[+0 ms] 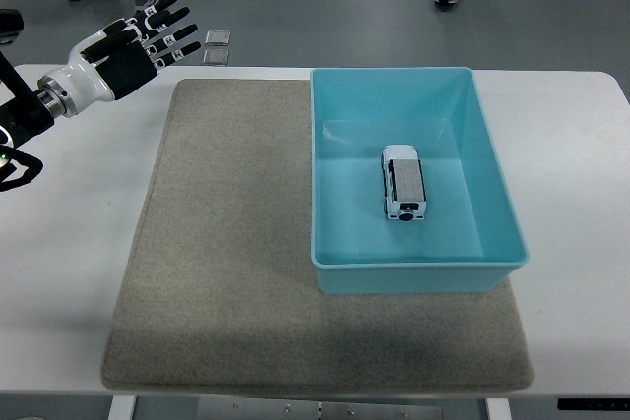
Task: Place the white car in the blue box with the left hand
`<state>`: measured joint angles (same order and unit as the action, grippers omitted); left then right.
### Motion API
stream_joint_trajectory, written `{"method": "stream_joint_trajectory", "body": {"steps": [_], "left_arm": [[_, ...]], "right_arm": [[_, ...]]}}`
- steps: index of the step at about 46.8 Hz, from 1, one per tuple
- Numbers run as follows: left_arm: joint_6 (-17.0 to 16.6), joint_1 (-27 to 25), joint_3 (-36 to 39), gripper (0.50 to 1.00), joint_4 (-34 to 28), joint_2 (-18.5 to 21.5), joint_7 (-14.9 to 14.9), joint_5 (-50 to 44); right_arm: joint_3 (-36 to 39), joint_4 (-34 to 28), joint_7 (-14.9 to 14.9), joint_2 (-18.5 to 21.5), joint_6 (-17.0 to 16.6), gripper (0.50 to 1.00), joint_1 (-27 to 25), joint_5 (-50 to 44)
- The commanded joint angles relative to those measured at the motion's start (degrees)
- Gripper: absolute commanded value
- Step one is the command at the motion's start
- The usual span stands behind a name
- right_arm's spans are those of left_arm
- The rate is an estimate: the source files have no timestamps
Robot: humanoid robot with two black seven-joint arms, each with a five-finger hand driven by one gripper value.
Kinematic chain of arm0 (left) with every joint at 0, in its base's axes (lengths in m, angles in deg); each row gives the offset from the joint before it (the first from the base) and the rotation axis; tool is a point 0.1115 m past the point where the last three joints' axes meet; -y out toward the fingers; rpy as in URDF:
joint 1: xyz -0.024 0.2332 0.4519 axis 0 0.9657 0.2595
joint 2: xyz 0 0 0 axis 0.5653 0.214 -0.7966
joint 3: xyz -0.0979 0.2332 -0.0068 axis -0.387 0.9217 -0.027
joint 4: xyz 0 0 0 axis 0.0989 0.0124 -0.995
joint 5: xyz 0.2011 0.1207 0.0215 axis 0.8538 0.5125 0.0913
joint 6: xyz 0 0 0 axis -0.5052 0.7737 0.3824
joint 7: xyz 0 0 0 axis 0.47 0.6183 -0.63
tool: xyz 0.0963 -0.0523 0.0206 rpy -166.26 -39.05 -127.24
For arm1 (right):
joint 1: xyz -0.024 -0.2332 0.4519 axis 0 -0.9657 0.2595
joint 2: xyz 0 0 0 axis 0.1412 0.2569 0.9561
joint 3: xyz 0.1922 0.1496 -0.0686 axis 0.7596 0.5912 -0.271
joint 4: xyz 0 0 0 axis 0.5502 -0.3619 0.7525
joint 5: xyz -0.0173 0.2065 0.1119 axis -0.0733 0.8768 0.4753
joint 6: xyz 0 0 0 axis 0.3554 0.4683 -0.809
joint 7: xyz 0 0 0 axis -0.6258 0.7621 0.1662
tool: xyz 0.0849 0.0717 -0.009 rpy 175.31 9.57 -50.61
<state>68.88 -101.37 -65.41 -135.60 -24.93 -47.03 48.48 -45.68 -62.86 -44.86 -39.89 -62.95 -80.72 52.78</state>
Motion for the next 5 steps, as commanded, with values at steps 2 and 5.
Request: {"method": "stream_joint_trajectory", "body": {"steps": [2, 5], "left_arm": [[0.1, -0.1, 0.0, 0.999, 0.0, -0.1, 0.0, 0.0], [0.0, -0.1, 0.0, 0.999, 0.0, -0.2, 0.0, 0.0]], "right_arm": [[0.1, 0.0, -0.2, 0.0, 0.1, 0.936, 0.0, 0.3], [0.1, -0.1, -0.3, 0.0, 0.4, 0.936, 0.0, 0.3]]}}
